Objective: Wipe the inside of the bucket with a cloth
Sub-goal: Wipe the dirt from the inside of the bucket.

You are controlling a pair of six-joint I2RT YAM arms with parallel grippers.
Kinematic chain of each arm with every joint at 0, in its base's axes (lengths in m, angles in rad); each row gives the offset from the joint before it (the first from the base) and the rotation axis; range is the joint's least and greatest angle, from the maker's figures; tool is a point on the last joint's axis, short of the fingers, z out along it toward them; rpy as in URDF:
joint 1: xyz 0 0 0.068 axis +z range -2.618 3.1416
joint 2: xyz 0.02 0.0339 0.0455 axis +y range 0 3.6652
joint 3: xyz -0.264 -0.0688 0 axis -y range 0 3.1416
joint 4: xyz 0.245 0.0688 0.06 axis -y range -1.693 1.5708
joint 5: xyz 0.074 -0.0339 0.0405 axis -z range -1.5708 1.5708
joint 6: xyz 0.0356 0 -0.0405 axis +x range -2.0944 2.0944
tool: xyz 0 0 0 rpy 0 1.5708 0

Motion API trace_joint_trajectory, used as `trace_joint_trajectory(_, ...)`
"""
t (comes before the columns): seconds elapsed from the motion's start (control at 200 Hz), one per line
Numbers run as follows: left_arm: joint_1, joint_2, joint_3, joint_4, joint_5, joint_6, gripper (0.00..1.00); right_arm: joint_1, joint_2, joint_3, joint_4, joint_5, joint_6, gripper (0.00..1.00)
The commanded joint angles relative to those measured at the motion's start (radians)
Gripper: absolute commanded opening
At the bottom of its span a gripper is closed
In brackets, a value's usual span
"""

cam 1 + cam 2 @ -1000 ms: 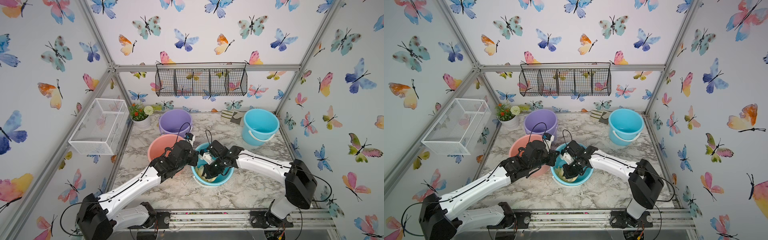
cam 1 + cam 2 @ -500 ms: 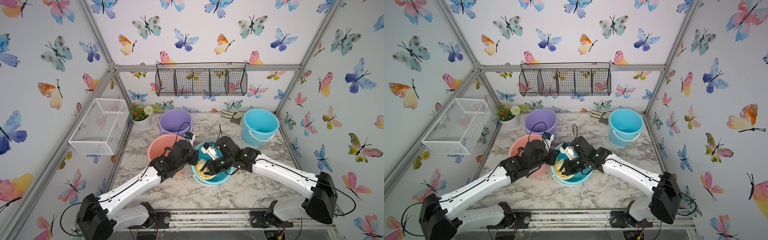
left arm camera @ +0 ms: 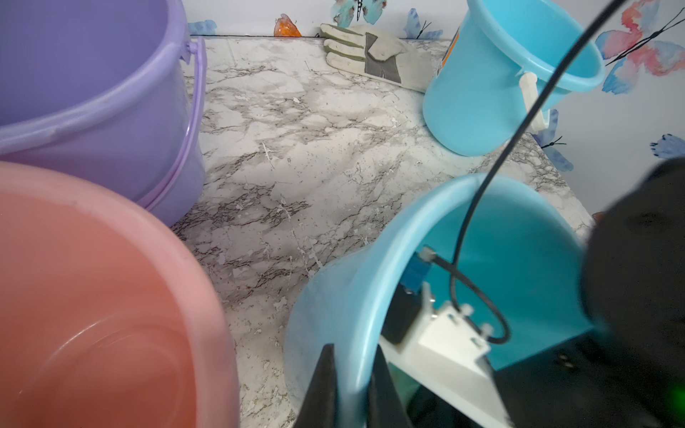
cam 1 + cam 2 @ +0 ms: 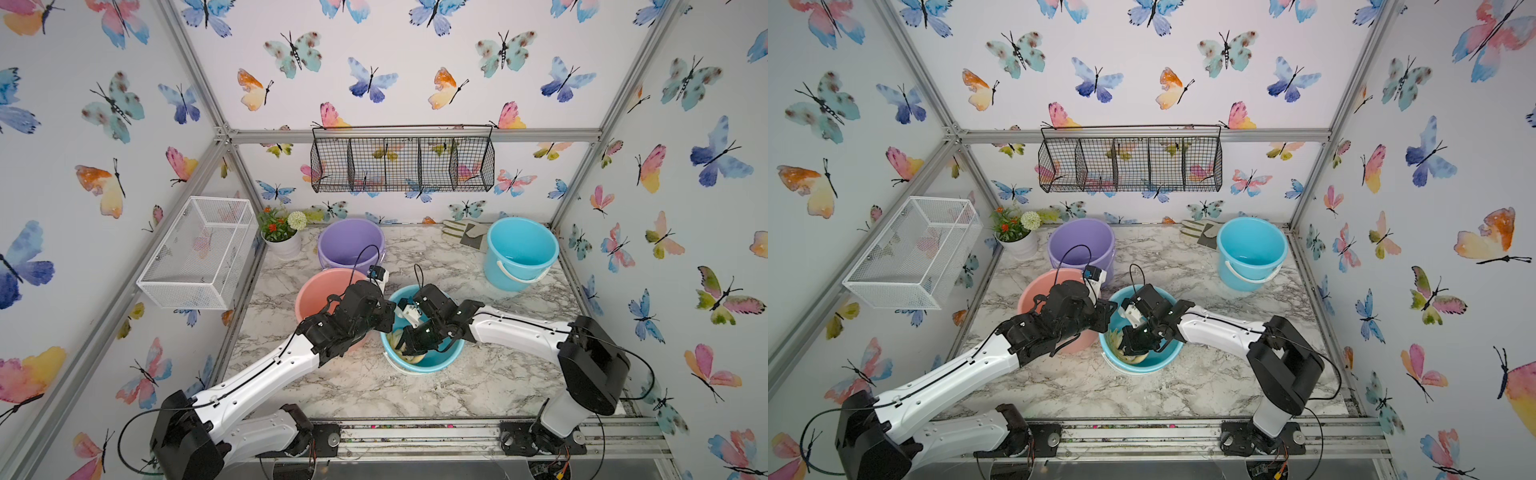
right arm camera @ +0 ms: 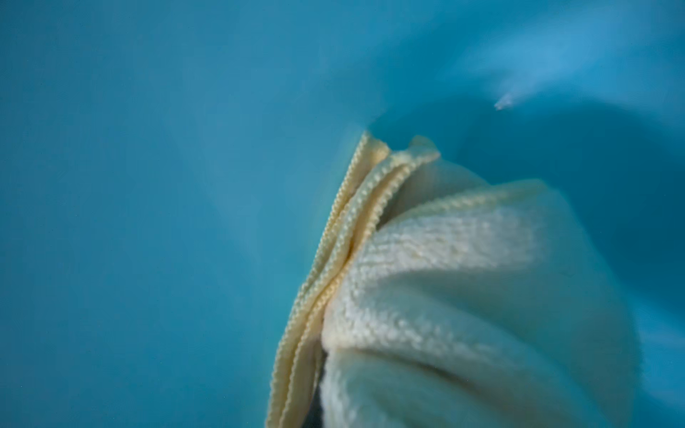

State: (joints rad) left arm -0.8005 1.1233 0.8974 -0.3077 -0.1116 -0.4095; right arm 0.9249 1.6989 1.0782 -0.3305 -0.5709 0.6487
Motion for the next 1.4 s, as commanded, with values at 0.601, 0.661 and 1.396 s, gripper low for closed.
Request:
trace_joint_trajectory(0.601,-0.002,-0.033,0.004,0.062,-0.008,-0.017,0.00,0.019,0.312,0.106,-0.155,0.213,-0.114,0.02)
trace_joint_trajectory(0.661,-0.002,-0.030,0.004,0.061,-0.011,-0.018,0.00,0.019,0.278,0.096,-0.136,0.199,-0.115,0.02)
trace_joint_trajectory(1.396,-0.002,-0.021,0.005,0.056,-0.010,-0.032,0.00,0.019,-0.238,-0.029,0.228,0.129,-0.008,0.02)
